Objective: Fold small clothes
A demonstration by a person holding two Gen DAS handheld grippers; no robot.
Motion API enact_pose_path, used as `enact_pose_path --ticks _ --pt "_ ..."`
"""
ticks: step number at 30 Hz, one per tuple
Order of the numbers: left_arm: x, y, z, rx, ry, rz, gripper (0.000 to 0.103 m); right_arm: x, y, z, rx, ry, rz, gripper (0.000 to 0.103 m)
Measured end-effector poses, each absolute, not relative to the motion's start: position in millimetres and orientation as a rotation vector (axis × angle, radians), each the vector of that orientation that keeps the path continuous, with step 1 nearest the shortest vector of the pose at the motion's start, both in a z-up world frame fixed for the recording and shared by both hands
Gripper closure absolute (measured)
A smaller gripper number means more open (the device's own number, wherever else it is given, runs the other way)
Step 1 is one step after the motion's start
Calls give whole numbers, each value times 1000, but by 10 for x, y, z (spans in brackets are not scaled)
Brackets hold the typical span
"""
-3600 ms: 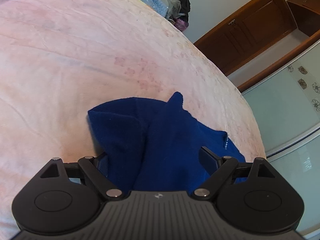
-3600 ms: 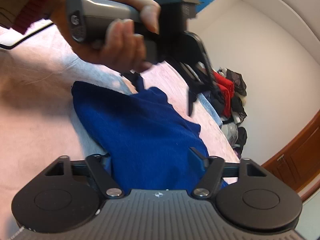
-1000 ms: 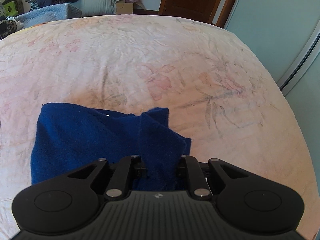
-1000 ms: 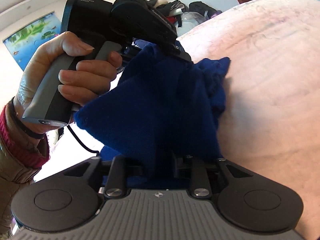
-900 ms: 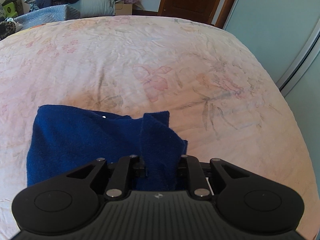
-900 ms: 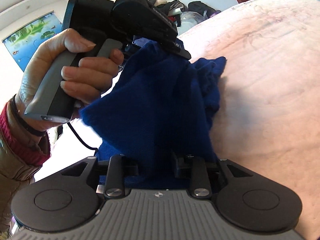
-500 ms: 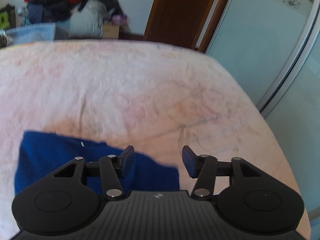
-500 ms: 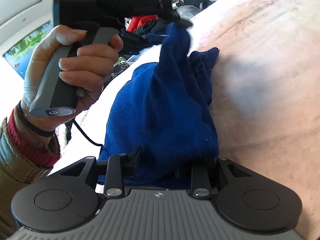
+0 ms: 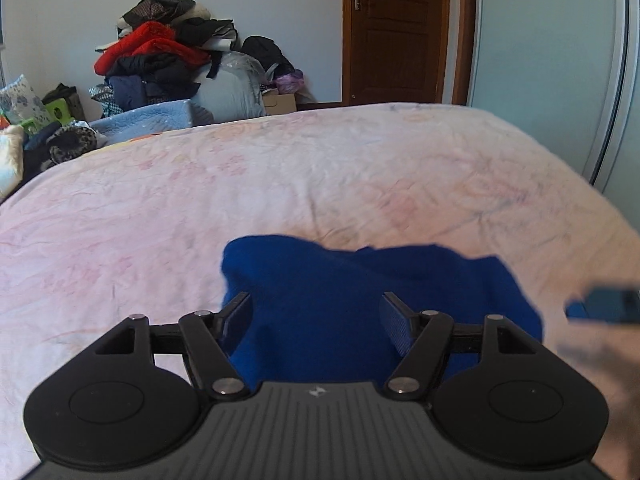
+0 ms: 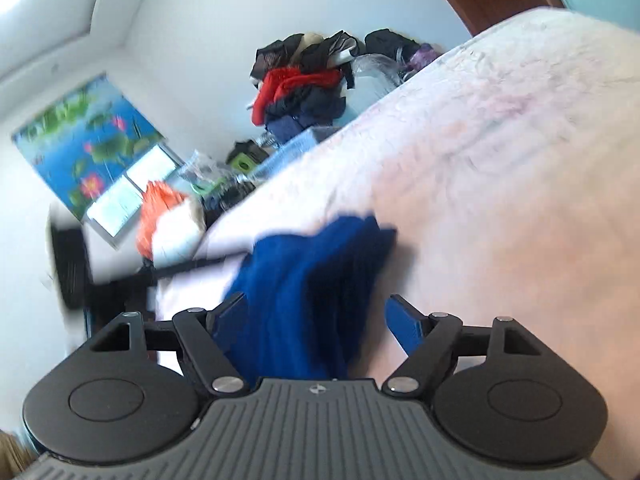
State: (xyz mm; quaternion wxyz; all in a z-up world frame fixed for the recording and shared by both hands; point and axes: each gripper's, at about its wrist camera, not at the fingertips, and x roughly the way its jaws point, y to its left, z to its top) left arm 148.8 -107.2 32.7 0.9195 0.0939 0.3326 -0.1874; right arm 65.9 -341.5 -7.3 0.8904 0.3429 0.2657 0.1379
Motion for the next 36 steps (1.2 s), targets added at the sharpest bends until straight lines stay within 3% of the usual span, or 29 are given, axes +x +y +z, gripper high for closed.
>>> enact_pose_path --ticks 2,5,7,8,12,14,16,17,18,19,25,31,36 --pt "1519 -1031 268 209 686 -365 33 976 -3400 -129 719 590 268 32" --pt "1589 -937 187 191 711 -345 33 1328 -3309 -221 709 637 275 47" --pt "1618 -891 163 176 714 -328 33 1500 -3259 -285 684 674 240 79" --pt "1621 -874 155 174 712 -321 33 1542 -3242 -288 663 680 224 87" --pt "1622 -887 129 195 695 -294 33 1600 -3272 -221 592 582 171 93" --pt "1598 -910 128 211 680 -282 33 1683 -3308 -223 560 589 140 93" --pt "1577 -931 129 224 664 -273 32 1739 -3352 -281 584 637 143 76" --pt "1574 -939 126 228 659 -270 30 1735 -3363 -308 589 660 145 62" --pt "1571 -944 121 230 656 -268 28 1711 -3365 -327 590 673 150 37" --pt "1571 -946 116 232 654 -267 28 1654 -3354 -329 586 678 152 22" --pt "1606 -960 78 241 661 -266 27 1526 -3377 -394 634 712 222 22" --pt "1666 -919 12 249 650 -240 17 1708 -3269 -428 609 708 284 22" --pt "1876 -668 -63 72 721 -315 16 1928 -3092 -446 601 720 370 27"
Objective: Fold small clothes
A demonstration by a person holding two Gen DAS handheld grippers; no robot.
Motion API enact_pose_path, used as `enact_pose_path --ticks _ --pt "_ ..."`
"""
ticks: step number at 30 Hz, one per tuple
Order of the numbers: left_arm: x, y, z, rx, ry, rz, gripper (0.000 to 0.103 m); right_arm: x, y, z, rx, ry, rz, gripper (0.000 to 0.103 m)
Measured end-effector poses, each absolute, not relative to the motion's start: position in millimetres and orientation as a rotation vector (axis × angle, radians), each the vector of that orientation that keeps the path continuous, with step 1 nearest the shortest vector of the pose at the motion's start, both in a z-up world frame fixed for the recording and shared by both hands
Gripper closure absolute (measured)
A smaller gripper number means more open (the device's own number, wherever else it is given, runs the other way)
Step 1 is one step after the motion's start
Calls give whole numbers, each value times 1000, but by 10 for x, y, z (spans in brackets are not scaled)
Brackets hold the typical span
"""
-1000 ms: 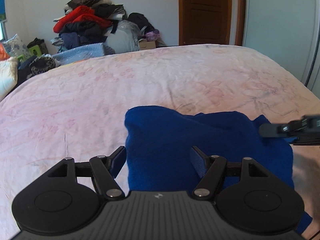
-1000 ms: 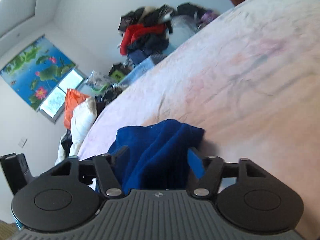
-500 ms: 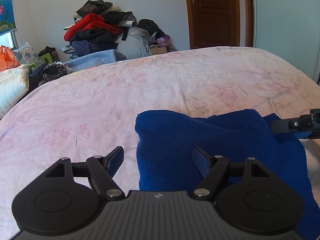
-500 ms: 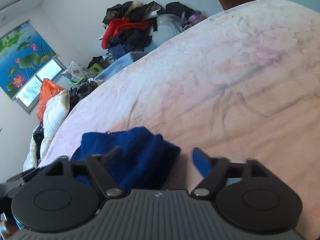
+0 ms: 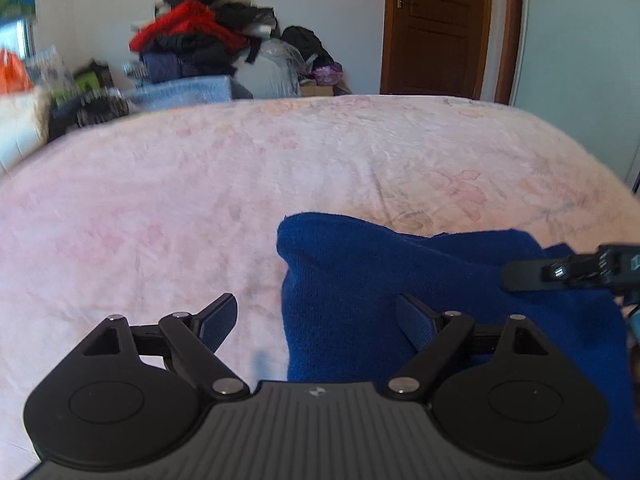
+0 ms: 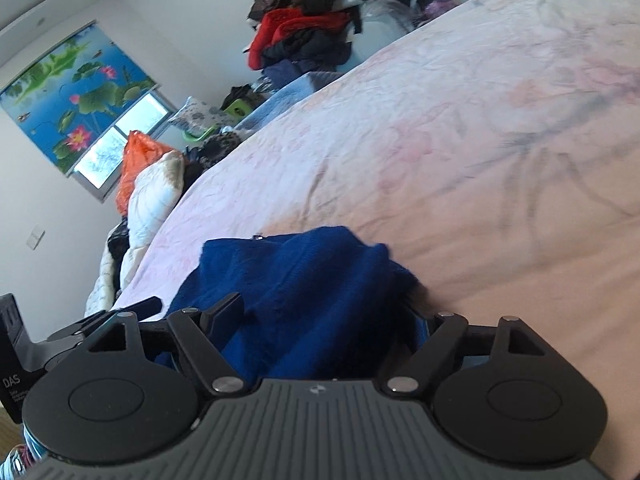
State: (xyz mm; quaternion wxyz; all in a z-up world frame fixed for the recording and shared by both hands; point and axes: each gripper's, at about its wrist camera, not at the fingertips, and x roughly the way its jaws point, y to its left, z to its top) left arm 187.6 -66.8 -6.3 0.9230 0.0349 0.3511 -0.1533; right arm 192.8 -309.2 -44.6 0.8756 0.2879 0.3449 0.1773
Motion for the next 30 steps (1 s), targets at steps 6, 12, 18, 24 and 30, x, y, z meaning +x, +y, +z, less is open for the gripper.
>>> enact_pose_path --ticks 6,12,18,24,30 --pt "2127 -301 -204 -199 825 -373 16 2145 -3109 -572 699 739 382 63" --pt "2293 -320 -317 -339 890 -532 67 2096 -3138 -625 724 694 383 74" --pt "2203 -364 -175 -282 793 -514 84 2011 -3062 -416 610 610 378 78" --pt "2477 -343 -28 -265 744 -466 91 2142 -3052 -158 513 550 375 80" --pt "2554 -322 -44 -256 774 -417 92 2378 -3133 -323 531 617 264 80"
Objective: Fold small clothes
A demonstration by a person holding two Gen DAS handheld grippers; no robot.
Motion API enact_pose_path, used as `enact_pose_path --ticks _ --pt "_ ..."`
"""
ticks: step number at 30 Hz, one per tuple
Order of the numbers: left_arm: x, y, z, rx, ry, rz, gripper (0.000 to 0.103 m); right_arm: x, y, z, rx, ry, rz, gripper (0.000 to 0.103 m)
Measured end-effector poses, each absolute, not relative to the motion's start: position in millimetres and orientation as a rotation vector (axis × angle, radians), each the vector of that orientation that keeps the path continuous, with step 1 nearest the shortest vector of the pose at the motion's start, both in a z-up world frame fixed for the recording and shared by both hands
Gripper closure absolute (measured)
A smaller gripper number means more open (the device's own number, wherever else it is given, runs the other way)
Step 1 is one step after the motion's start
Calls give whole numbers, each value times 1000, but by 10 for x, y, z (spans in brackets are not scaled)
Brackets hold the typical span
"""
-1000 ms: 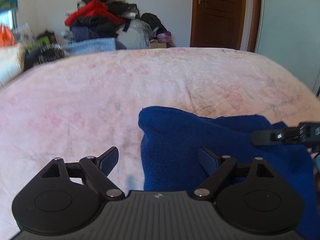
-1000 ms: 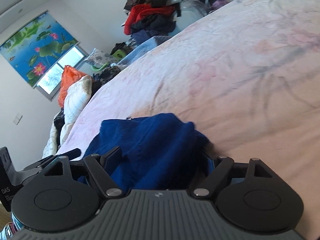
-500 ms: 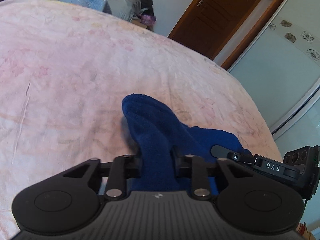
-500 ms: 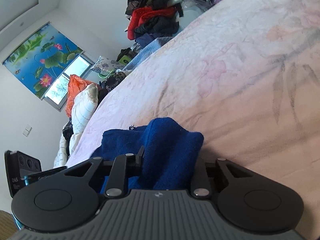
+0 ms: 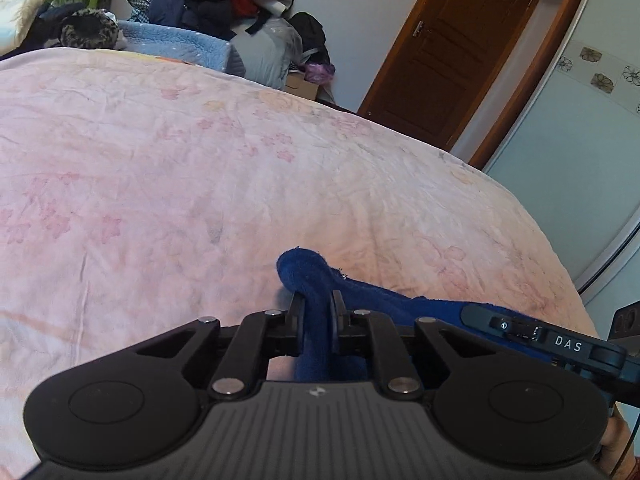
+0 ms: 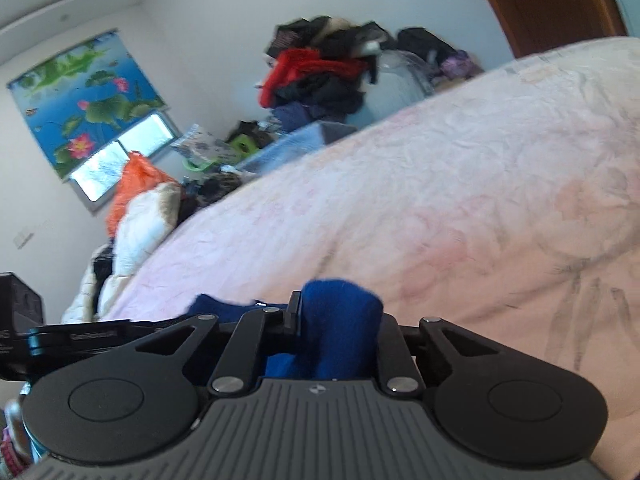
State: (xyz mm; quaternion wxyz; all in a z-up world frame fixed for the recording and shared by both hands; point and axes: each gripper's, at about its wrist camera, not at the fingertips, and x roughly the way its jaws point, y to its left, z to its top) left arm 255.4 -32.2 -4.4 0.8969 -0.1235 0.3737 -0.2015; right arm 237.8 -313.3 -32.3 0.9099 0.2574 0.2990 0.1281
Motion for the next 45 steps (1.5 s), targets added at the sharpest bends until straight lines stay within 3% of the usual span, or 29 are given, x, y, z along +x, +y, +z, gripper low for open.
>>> enact_pose_path --ticks 2,3,4,7,9,11,15,19,20,21,23,24,25,26,31,35,39,45 --pt "2420 -296 -10 -239 772 -428 91 2310 -3176 -354 554 643 245 68" --pt "2332 -286 2 -217 777 -430 90 2242 -3193 -348 561 656 242 54" --pt "2248 -274 13 -195 781 -431 88 2148 -3221 -338 572 663 250 47" --pt "1939 -172 21 -181 798 -462 73 1827 -3331 -323 632 689 287 43" --pt "1708 -81 -16 -209 825 -467 41 1567 -3417 -349 705 723 303 42" --pt "1469 4 -63 -223 817 -471 29 1322 -3453 -397 756 754 333 43" --pt "1121 61 -201 -236 882 -531 29 857 -3344 -495 772 813 387 40" --pt "908 34 -347 -246 911 -609 31 576 -3192 -506 742 795 422 44" --pt "891 11 -343 -222 910 -622 45 556 -3168 -513 739 791 428 44" --pt "902 -13 -344 -217 929 -645 67 555 -3158 -505 738 787 429 47" --pt "917 -26 -348 -235 955 -642 75 587 -3149 -499 750 799 431 54" --pt "906 -35 -344 -224 952 -633 84 608 -3135 -506 753 812 436 63" --pt "895 -35 -334 -220 951 -626 84 626 -3110 -520 757 826 435 78" --pt "875 -22 -321 -228 947 -616 87 646 -3089 -538 767 834 434 83" --pt "754 77 -180 -225 914 -583 89 508 -2996 -443 751 801 444 87" --pt "725 6 -240 -148 929 -572 88 434 -2946 -423 648 836 375 86" --pt "631 0 -64 -108 879 -525 86 294 -2933 -270 565 807 298 70" --pt "664 -196 130 43 793 -387 85 121 -2660 162 304 639 187 69"
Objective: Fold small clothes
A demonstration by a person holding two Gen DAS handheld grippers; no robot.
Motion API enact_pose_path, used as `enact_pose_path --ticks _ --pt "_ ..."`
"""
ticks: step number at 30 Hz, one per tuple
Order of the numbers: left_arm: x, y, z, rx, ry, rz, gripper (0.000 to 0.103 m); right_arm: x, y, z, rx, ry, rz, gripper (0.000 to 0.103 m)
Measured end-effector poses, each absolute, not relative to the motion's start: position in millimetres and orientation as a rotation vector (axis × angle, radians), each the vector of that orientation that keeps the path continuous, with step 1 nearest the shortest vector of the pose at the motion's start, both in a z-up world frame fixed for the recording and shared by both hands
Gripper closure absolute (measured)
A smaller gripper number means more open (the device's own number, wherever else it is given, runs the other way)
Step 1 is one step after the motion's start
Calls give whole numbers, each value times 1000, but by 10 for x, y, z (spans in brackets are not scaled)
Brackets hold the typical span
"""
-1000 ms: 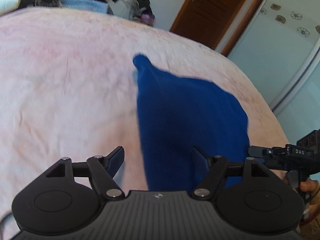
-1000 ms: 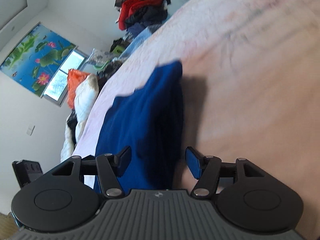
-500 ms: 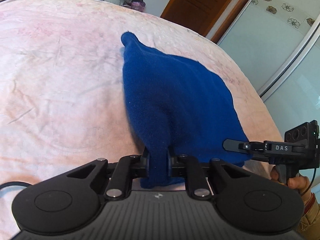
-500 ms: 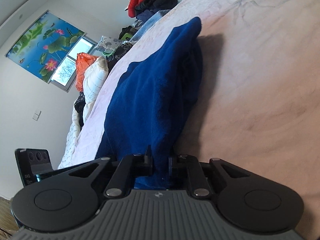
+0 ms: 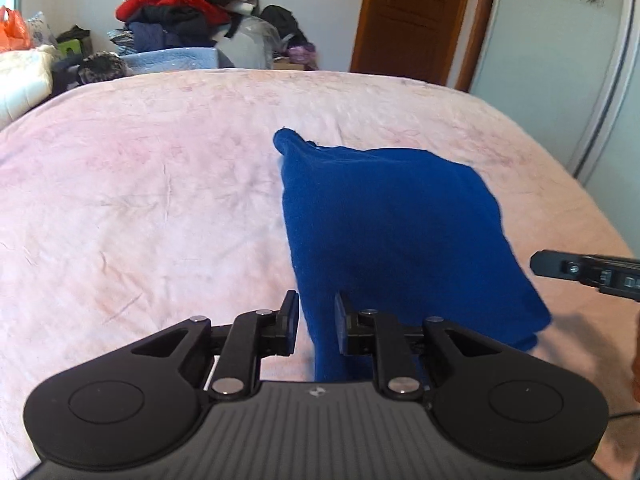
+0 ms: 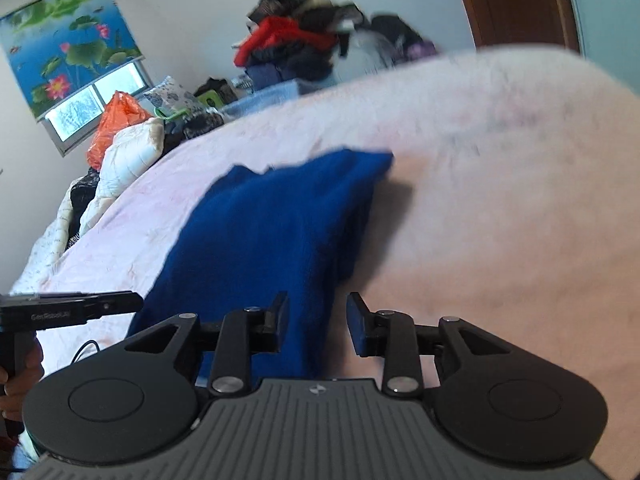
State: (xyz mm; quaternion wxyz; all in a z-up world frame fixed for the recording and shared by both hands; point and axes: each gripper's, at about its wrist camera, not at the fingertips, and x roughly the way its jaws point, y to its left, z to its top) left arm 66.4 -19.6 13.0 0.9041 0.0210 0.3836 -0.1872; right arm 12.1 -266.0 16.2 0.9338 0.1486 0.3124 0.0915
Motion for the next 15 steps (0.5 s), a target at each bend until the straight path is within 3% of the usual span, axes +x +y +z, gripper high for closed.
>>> enact_pose_path --ticks 5,7,9,11,15 --pt "634 -383 29 65 801 -358 84 194 -2306 165 197 617 191 66" --pt "599 -428 7 90 789 -342 77 204 -2214 129 180 633 188 61" --pt "582 -449 -15 85 791 -347 57 222 -2137 118 164 654 189 59" --pt "556 -464 -17 80 780 -344 45 199 -2098 117 148 659 169 58" --pt "523 -510 -27 102 772 -323 45 182 -2053 76 143 675 153 51"
